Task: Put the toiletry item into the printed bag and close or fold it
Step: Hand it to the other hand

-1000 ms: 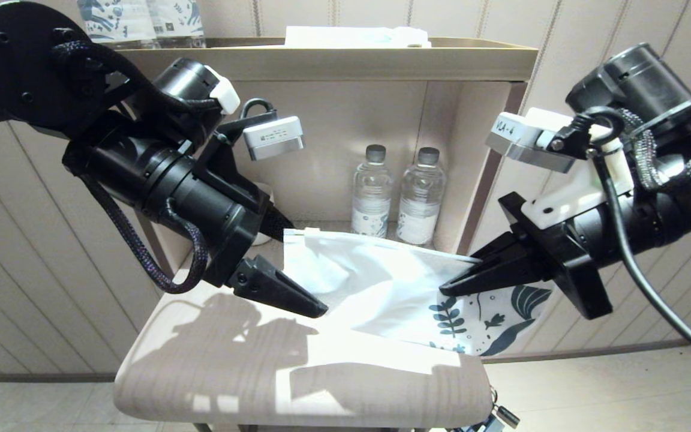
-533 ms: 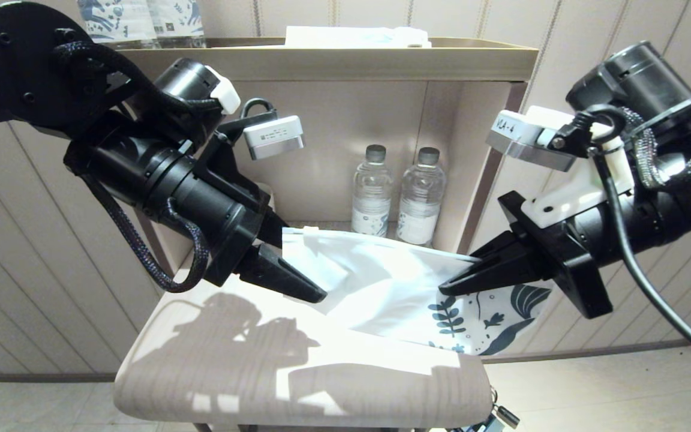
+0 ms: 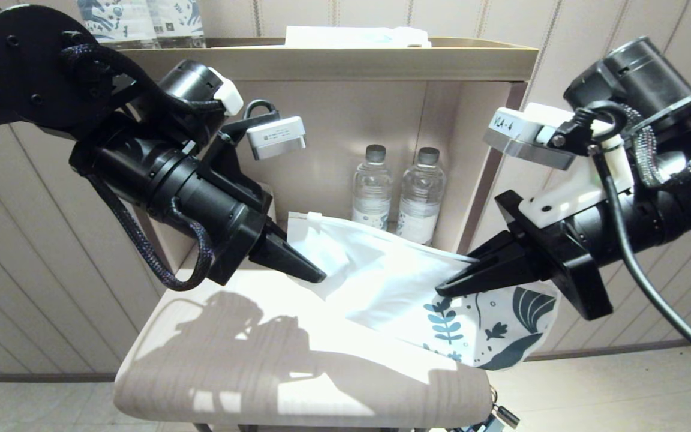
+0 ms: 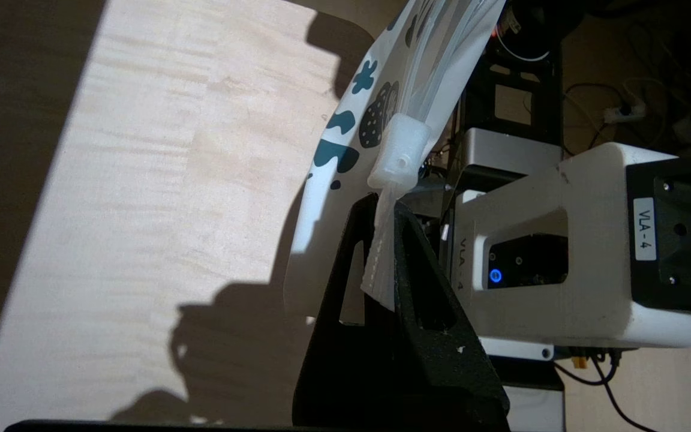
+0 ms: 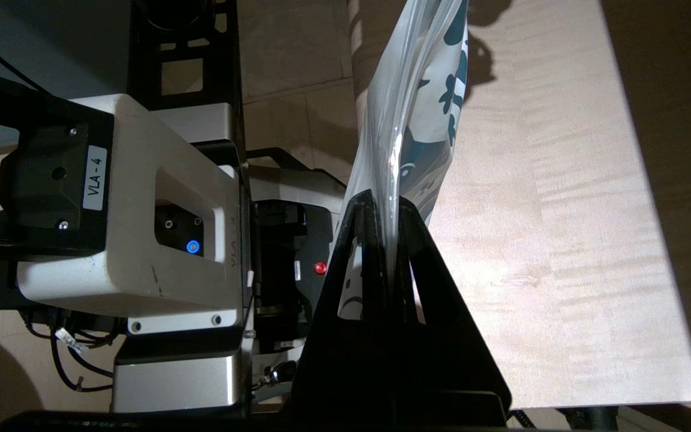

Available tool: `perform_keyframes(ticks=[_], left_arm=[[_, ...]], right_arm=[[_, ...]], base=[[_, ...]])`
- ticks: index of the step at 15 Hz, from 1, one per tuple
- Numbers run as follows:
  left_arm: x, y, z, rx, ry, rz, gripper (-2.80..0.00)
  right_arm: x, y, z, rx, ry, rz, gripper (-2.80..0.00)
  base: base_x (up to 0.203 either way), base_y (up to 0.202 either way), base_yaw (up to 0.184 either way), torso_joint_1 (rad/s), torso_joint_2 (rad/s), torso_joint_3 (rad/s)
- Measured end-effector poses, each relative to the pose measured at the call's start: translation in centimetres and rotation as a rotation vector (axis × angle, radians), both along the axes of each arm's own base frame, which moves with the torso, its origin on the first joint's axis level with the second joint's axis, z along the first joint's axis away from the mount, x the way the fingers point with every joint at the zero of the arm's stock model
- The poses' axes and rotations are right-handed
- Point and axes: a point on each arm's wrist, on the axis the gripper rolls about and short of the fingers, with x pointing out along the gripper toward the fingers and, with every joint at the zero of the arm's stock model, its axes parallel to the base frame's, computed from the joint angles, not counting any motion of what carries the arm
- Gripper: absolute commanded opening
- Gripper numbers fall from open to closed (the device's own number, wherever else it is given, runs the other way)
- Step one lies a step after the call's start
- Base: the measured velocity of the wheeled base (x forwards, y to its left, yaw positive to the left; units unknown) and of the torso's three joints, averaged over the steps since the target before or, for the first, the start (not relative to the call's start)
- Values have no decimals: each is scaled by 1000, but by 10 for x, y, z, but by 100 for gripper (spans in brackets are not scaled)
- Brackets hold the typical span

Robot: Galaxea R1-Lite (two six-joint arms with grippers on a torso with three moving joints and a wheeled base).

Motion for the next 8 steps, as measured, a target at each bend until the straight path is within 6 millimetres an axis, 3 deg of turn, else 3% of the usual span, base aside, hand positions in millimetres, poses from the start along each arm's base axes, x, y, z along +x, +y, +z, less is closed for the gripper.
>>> perform_keyframes(ticks=[5,6,8], left_arm=[[-1,0,0,-7,10,-4,-280],[0,0,-1,-11,15,-8,0],[-1,1,0,-14,18,-8,0]], right_arm=[[0,0,-1,-1,2,2,-280],[-1,1,-1,-2,3,5,-280],[-1,2,-2,-5,7,9,-280]], base=[[0,0,0,0,0,0],[0,0,0,0,0,0],[0,0,0,0,0,0]])
